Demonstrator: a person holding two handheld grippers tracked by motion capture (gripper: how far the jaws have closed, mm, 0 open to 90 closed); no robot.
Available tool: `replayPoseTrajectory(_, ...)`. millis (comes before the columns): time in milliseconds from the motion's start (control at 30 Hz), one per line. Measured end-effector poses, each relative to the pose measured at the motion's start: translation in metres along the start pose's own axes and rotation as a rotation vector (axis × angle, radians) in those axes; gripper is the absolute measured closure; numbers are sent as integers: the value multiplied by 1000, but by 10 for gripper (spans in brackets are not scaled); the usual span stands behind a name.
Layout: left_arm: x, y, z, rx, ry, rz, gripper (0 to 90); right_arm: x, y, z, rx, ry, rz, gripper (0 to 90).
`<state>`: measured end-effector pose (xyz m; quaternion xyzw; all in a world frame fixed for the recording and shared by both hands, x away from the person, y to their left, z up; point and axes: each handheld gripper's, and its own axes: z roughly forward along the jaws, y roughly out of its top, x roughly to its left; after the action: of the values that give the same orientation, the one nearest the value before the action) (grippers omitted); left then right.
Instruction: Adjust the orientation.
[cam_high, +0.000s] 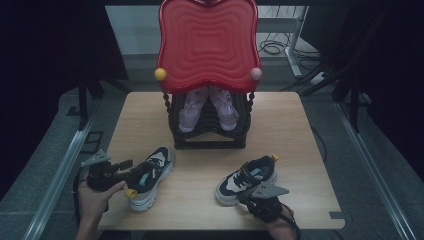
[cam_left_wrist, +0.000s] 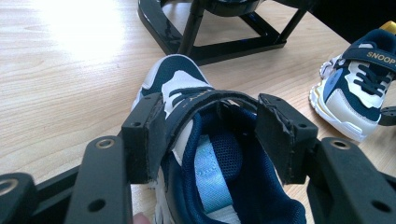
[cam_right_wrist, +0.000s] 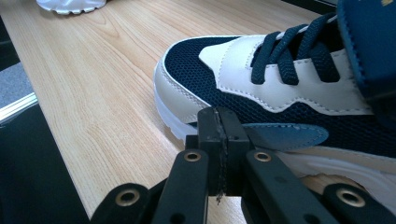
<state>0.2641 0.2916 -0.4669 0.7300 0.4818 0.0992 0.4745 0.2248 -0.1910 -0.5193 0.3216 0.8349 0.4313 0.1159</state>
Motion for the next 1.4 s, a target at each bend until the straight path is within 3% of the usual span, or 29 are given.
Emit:
replayPoseTrajectory(767,0,0,0,1,1,3,431,7,10,22,-38,-50,40,897)
replayPoseTrajectory(1400,1,-1,0,0,2,1,429,12,22,42,-53,-99,36,898)
